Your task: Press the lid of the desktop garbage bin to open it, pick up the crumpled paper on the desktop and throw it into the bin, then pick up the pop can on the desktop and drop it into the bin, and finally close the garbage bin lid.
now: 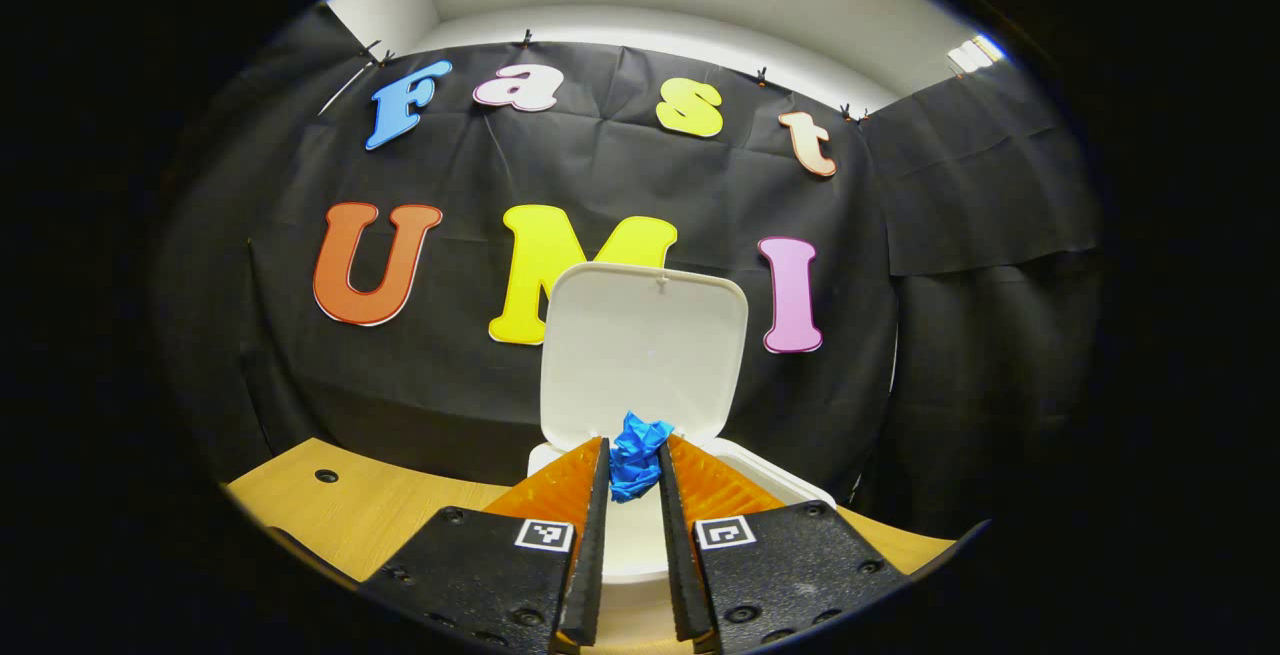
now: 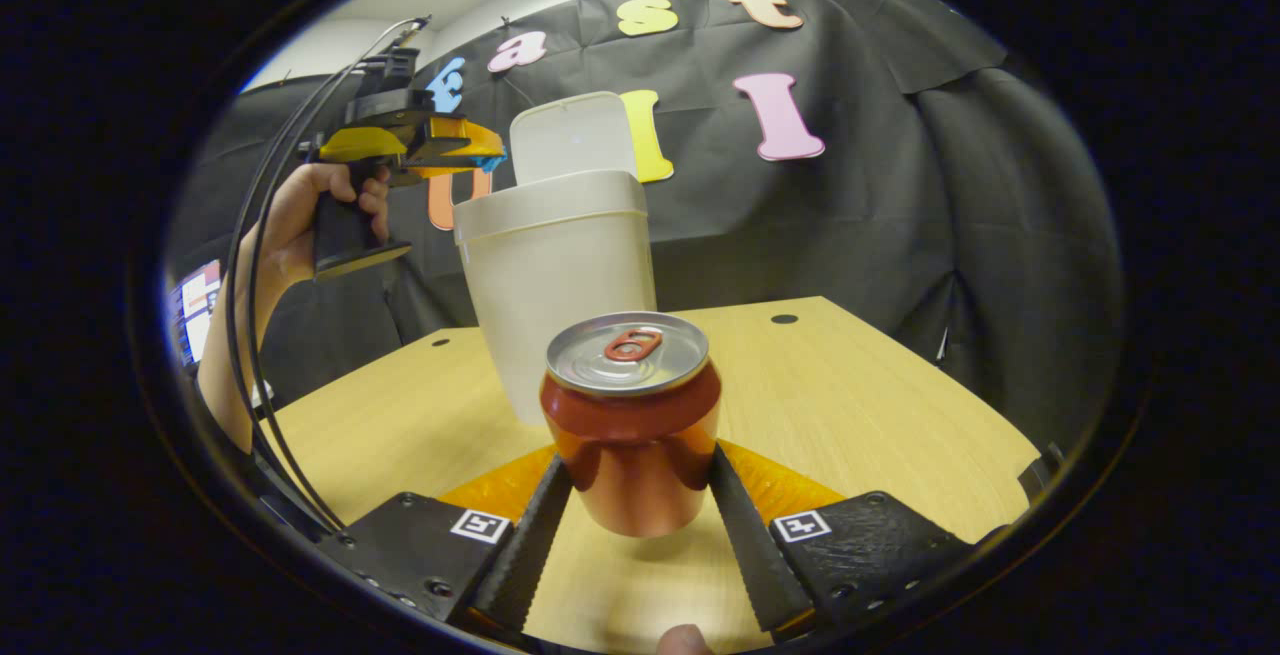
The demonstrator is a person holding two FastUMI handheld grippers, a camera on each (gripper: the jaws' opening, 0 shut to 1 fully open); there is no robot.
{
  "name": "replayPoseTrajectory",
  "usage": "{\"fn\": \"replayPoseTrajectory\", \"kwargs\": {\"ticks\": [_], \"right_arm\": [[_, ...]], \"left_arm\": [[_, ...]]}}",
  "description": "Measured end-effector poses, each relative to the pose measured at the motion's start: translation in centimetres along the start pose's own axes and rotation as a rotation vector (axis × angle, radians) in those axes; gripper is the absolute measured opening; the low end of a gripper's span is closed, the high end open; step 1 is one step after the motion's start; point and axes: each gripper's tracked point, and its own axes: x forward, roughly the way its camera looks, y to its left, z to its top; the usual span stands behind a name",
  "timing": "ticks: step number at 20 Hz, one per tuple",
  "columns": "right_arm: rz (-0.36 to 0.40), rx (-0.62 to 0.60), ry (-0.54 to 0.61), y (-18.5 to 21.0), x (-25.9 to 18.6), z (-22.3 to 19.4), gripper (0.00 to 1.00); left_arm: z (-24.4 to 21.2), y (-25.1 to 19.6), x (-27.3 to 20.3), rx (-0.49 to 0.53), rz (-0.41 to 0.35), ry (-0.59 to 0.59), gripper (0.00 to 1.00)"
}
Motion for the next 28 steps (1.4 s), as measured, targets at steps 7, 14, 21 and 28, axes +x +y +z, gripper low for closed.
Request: {"fn": "replayPoseTrajectory", "kwargs": {"ticks": [7, 14, 21, 28], "right_arm": [[0.008, 0.023, -0.010, 0.2, 0.4, 0.4, 0.81], [0.002, -0.017, -0.040, 0.7, -0.1, 1.6, 0.80], [0.047, -0.071, -0.129, 3.2, -0.1, 8.7, 0.80], [0.150, -0.109, -0.201, 7.8, 0.9, 17.9, 0.80]], "left_arm": [[-1.0, -0.2, 0.8, 0.001, -0.009, 0.037, 0.61], [-0.2, 1.2, -1.0, 0.005, 0.018, 0.028, 0.97], [-1.5, 5.7, -6.0, 0.040, 0.082, 0.033, 0.98], [-3.0, 12.4, -13.4, 0.069, 0.208, 0.032, 0.98]]}}
